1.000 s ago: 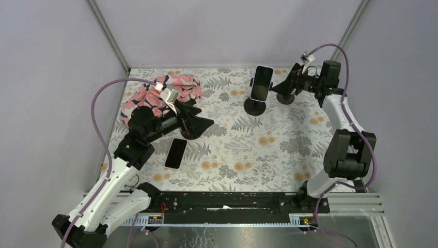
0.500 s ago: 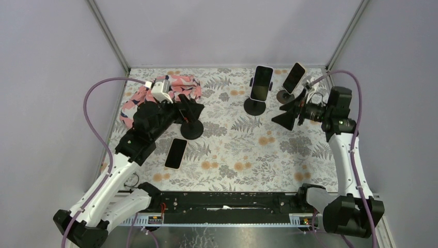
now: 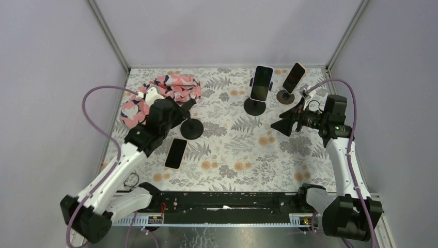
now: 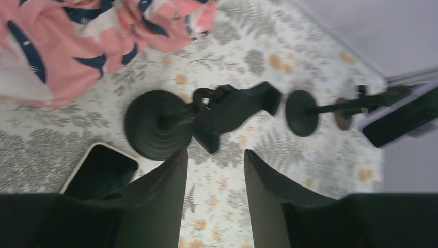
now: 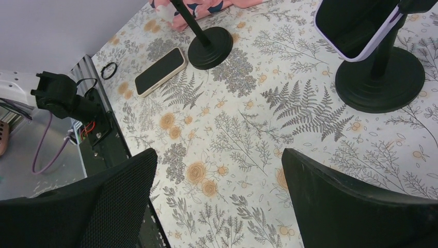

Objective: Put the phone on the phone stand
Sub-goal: Pick up the phone stand at the center of the board.

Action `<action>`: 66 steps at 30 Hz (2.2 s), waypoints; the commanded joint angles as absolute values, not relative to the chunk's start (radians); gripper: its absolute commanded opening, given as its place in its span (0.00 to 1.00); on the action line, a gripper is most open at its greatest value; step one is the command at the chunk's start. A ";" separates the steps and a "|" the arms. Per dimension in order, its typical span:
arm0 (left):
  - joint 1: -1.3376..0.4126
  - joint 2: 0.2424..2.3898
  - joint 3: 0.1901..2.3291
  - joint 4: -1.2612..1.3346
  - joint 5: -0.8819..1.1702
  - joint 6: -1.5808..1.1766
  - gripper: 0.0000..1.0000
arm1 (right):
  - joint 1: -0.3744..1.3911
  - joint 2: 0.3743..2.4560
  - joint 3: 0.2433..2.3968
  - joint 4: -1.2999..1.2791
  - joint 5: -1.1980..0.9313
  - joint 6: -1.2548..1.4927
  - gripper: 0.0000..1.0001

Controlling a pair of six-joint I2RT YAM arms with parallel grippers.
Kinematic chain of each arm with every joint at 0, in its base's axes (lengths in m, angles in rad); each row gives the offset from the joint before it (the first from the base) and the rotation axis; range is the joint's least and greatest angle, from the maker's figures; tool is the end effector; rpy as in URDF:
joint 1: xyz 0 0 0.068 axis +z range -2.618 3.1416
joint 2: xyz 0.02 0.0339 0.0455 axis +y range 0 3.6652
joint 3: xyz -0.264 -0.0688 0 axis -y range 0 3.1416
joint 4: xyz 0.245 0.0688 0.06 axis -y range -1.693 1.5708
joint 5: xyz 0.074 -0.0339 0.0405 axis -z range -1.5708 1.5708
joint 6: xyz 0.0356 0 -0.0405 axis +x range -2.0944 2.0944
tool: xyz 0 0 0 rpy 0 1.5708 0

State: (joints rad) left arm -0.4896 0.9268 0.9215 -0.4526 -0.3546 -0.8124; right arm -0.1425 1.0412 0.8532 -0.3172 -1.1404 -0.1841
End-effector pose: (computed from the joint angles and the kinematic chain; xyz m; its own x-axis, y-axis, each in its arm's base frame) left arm 0.1851 -0.0846 0.3359 -0.3889 -0.5641 -0.7283 -0.1689 0.8208 -0.5456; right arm 0.2187 0.0013 0.3115 -0.3377 -0.0287 -0.9408 -0.8034 0.5296 0.2722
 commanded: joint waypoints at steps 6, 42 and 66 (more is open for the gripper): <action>-0.485 1.111 1.040 -0.641 -0.537 -0.942 0.47 | -0.143 1.028 0.885 -0.327 -1.127 -0.203 1.00; -0.722 1.186 1.154 -0.426 -0.200 -0.638 0.00 | -0.142 1.012 0.894 -0.361 -1.184 -0.238 1.00; -1.160 1.494 1.391 -0.489 -0.659 -0.951 0.00 | -0.005 0.967 1.033 -0.642 -0.973 -0.335 1.00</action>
